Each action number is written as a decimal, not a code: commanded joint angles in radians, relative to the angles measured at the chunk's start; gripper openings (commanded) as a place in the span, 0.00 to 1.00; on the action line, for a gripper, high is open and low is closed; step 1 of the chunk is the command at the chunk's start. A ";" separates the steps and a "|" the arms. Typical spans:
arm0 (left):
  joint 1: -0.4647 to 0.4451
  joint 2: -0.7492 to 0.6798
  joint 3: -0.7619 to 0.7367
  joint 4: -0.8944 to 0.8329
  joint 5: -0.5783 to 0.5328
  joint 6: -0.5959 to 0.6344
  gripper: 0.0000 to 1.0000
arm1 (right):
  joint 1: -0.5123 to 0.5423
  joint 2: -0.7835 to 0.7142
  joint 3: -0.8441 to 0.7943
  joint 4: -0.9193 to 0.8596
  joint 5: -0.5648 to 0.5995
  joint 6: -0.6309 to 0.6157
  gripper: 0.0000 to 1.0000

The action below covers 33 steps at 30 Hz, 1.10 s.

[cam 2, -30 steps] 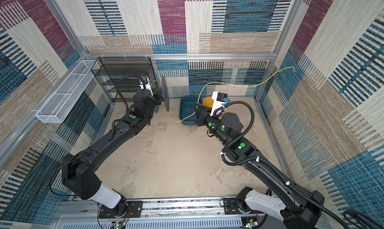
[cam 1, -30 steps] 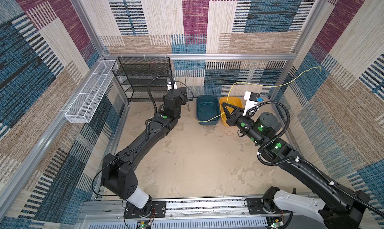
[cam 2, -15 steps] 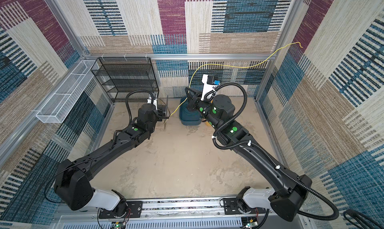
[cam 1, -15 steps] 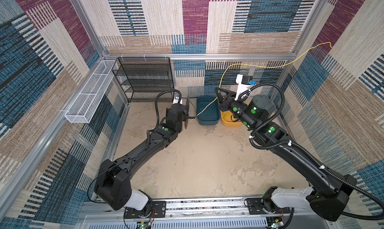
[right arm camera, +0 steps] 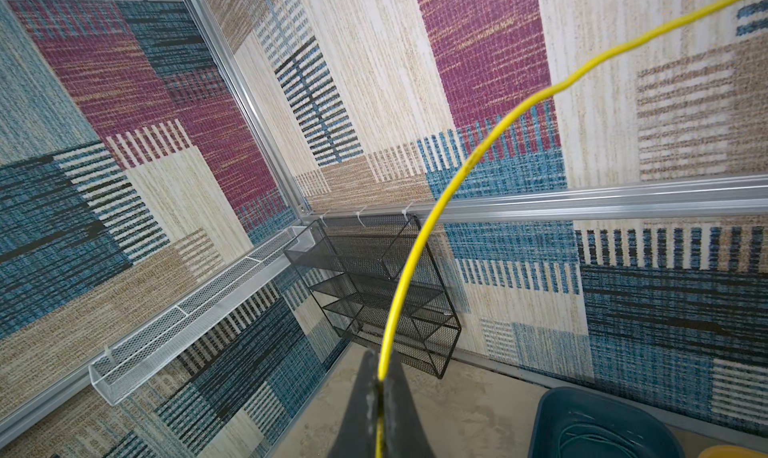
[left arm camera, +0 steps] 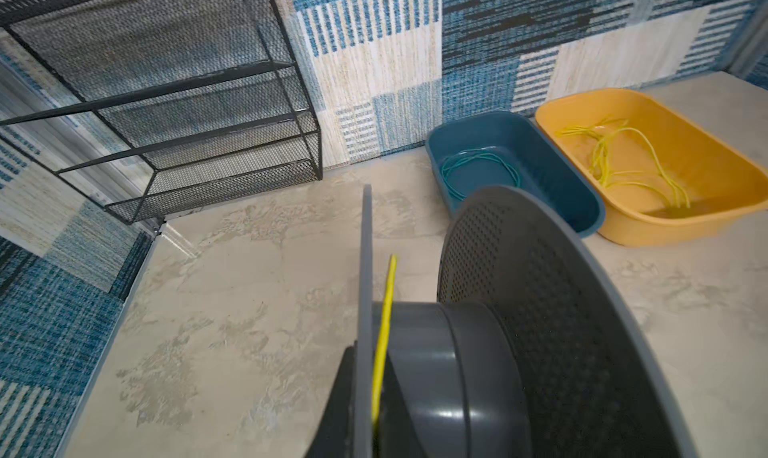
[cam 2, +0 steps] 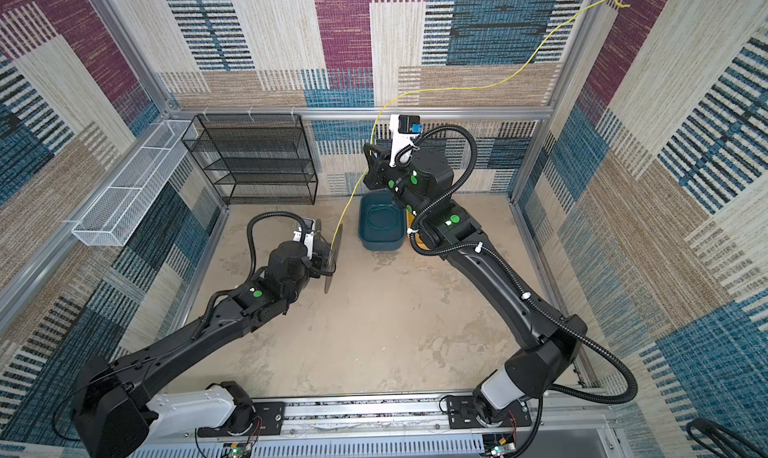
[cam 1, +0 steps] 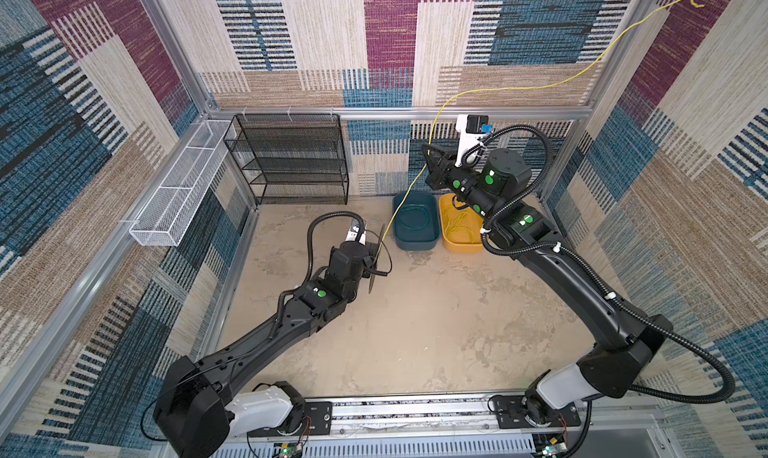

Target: Wrap the cables

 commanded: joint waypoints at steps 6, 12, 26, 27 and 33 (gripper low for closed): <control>-0.061 -0.098 -0.082 -0.145 -0.036 -0.033 0.00 | -0.061 0.109 0.186 0.017 -0.012 -0.026 0.00; -0.122 -0.135 -0.117 -0.230 -0.050 -0.060 0.00 | -0.096 0.232 0.384 -0.064 -0.037 -0.034 0.00; -0.311 -0.296 -0.147 -0.454 -0.013 -0.150 0.00 | -0.221 0.396 0.440 -0.144 -0.228 0.075 0.03; -0.319 -0.310 -0.145 -0.473 -0.004 -0.169 0.00 | -0.227 0.399 0.405 -0.134 -0.258 0.093 0.04; -0.338 -0.364 -0.169 -0.505 0.037 -0.202 0.00 | -0.262 0.397 0.165 0.068 -0.390 0.237 0.11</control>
